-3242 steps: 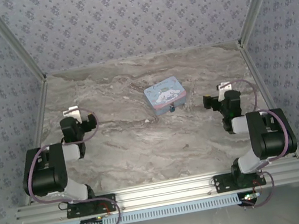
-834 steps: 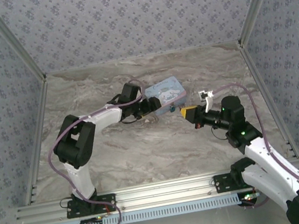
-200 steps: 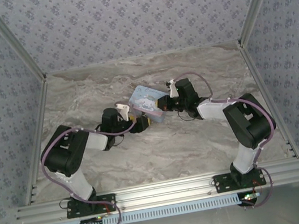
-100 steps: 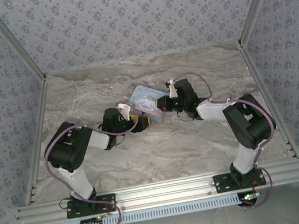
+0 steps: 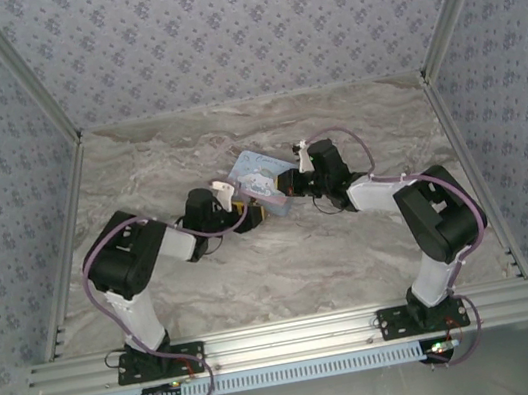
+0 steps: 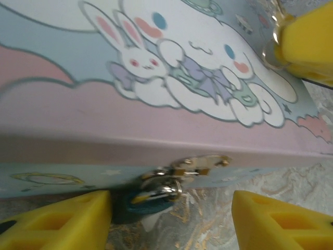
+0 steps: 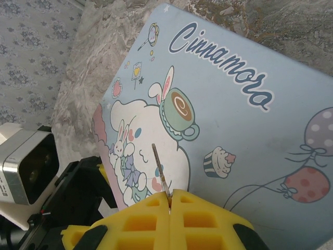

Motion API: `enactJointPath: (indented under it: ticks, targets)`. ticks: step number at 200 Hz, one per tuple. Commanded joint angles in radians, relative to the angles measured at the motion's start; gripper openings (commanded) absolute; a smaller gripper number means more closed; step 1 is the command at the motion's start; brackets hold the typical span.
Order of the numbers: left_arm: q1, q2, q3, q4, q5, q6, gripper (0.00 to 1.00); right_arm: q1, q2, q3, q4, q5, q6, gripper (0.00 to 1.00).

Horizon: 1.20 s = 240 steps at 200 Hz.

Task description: Unlock the padlock with the key

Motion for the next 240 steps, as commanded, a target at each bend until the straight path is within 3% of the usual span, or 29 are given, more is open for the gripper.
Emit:
enactJointPath:
  ticks: [1, 131, 212, 240]
  targets:
    - [-0.020, 0.019, 0.022, -0.020, 0.043, -0.009, 0.58, 0.014, 0.024, -0.011, -0.085, 0.013, -0.001, 0.00]
    - [-0.037, 0.056, 0.094, -0.061, -0.035, -0.069, 0.44, 0.016, 0.022, -0.011, -0.082, 0.005, 0.000, 0.00]
    - [-0.045, 0.070, 0.107, -0.076, -0.055, -0.078, 0.26, 0.015, 0.019, -0.006, -0.082, 0.001, -0.002, 0.00]
    - [-0.046, 0.054, 0.103, -0.081, -0.057, -0.083, 0.25, 0.017, 0.016, -0.001, -0.081, 0.000, -0.003, 0.00]
